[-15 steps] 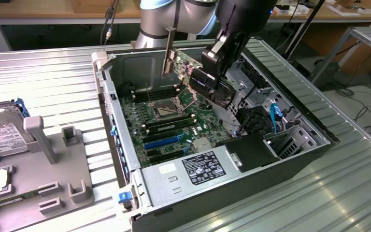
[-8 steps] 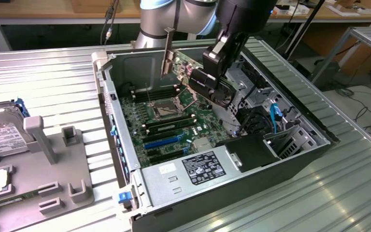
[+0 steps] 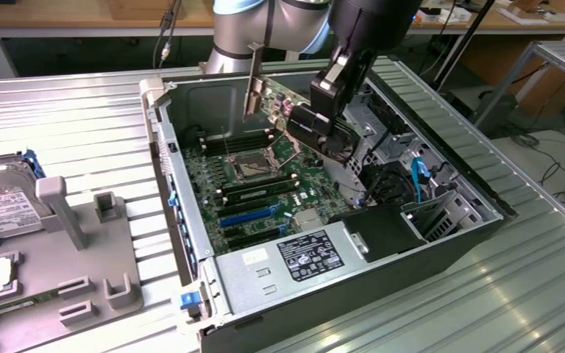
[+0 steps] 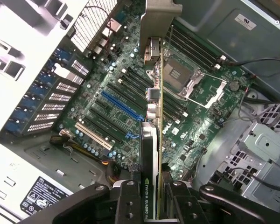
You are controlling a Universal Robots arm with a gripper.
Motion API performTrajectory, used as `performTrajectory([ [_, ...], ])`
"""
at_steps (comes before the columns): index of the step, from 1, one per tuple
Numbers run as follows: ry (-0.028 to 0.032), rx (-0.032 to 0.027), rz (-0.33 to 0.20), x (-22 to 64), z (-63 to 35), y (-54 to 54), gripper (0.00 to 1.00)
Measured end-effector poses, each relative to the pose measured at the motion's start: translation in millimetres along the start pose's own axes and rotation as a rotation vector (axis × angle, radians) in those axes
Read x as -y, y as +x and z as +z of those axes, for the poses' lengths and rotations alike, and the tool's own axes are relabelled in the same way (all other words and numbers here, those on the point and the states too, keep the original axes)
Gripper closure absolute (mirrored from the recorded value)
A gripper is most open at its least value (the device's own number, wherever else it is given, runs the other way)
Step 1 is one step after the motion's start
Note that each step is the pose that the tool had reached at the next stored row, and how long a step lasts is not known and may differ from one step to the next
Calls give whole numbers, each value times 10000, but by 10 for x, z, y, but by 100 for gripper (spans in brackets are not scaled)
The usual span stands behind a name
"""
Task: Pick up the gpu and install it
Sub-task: 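Insert the gpu into the slot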
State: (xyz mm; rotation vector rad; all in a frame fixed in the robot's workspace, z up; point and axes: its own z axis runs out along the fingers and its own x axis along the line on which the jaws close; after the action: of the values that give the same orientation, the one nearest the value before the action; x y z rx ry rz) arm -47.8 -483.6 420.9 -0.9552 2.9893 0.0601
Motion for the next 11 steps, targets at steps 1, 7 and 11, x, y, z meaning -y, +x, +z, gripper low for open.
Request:
performTrajectory([
  [1, 0, -1, -24, 0, 0, 0, 73],
  [7, -5, -14, -380, 0, 0, 0, 73],
  [11, -7, -19, -527, 0, 0, 0, 73],
])
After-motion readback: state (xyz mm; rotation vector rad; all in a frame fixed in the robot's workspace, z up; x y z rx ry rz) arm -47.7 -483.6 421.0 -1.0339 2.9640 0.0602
